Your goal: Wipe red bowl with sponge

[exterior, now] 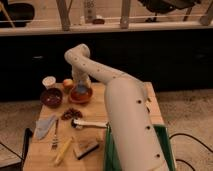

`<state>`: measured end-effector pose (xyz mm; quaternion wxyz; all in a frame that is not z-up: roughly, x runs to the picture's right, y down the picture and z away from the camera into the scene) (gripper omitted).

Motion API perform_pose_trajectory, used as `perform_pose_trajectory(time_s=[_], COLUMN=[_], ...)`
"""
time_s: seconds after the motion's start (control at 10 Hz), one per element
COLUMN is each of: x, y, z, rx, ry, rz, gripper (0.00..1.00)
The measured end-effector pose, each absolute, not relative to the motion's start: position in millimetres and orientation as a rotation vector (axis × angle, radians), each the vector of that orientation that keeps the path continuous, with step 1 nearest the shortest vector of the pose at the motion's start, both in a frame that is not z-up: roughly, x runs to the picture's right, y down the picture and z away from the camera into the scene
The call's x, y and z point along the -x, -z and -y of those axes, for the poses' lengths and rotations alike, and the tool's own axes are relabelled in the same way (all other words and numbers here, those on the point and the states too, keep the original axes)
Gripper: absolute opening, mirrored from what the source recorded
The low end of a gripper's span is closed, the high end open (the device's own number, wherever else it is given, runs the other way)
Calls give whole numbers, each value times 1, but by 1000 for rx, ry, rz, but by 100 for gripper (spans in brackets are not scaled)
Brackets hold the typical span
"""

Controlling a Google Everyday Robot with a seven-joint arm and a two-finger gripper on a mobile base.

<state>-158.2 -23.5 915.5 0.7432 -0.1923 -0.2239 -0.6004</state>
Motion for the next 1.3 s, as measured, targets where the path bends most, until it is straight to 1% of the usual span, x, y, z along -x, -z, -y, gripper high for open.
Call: perform_pose_trajectory(time_s=[0.4, 0.6, 1.3], x=[180, 178, 179], y=[-904, -901, -901], z=[-1, -10, -11], rx=[416, 418, 419], ry=[1386, 1389, 1390], rz=[577, 603, 605], gripper=[0, 0, 0])
